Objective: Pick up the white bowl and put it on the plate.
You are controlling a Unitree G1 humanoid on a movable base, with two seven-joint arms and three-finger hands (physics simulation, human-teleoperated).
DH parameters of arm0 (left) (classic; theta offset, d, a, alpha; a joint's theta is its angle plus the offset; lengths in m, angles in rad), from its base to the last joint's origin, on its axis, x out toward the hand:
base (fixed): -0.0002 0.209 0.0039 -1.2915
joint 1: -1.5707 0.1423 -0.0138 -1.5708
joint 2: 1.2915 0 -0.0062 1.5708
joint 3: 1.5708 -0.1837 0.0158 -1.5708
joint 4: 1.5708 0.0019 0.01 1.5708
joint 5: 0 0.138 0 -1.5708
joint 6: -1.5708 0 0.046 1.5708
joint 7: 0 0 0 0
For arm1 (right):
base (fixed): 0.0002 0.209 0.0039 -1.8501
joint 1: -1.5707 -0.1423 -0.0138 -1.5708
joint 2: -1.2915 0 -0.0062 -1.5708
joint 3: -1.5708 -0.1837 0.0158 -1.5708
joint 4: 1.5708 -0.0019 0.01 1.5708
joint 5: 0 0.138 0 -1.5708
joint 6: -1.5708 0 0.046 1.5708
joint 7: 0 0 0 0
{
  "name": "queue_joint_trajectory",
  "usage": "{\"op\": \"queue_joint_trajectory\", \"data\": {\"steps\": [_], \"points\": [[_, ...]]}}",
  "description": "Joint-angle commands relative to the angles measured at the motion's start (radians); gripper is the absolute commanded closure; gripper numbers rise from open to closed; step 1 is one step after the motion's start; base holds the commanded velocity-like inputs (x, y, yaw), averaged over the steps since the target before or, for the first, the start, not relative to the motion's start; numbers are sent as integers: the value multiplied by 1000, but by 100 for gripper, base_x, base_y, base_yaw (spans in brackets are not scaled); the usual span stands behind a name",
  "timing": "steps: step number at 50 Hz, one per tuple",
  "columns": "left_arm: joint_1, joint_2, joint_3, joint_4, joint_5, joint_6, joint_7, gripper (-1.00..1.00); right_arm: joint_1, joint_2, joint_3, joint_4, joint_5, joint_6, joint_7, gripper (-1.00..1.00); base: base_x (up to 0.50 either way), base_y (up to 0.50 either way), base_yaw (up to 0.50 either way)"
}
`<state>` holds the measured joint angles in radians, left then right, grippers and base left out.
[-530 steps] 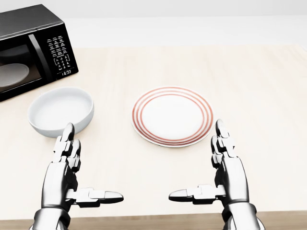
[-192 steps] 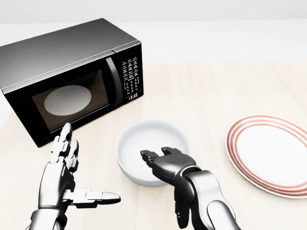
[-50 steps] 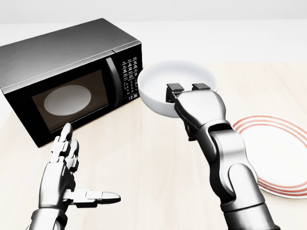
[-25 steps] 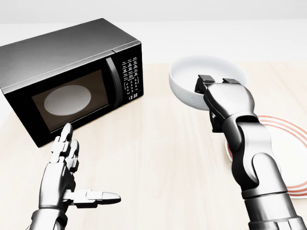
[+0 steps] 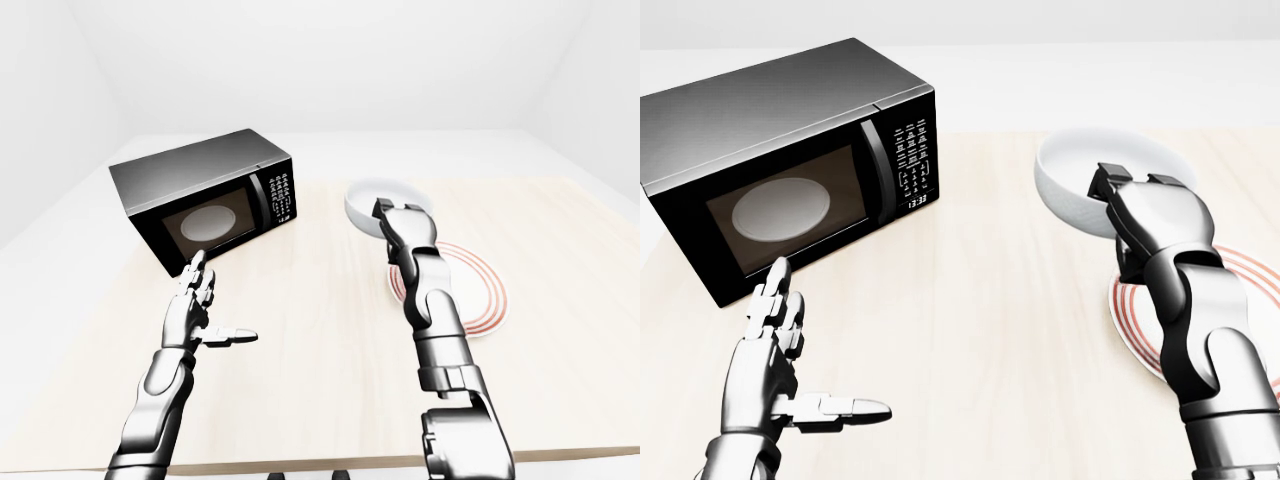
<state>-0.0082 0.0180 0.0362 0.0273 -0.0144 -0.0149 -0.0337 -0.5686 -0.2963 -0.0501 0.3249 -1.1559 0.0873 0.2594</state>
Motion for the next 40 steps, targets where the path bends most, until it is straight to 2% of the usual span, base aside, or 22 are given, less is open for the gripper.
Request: {"op": "queue_joint_trajectory", "data": {"steps": [1, 9, 20, 22, 32, 40], "points": [[-4, 0, 1, 10, -2, -3, 2, -100, 20, -34, -32, -26, -55, 0, -4, 100, 0, 0, 0], [-3, 1, 0, 0, -2, 5, 3, -100, 28, -49, -41, -3, -41, 0, -22, 100, 0, 0, 0], [2, 0, -2, -3, 2, 1, 2, -100, 53, -70, -62, -14, -11, 0, -17, 100, 0, 0, 0], [0, 0, -1, 6, 2, -6, 2, -100, 52, -74, -65, -13, -5, 0, -18, 100, 0, 0, 0], [7, 0, -2, -7, 4, -2, 0, -100, 68, -91, -78, -11, 15, 0, -28, 100, 0, 0, 0], [4, 0, -2, 5, 5, -11, 0, -100, 71, -105, -86, 13, 32, 0, -44, 100, 0, 0, 0]]}}
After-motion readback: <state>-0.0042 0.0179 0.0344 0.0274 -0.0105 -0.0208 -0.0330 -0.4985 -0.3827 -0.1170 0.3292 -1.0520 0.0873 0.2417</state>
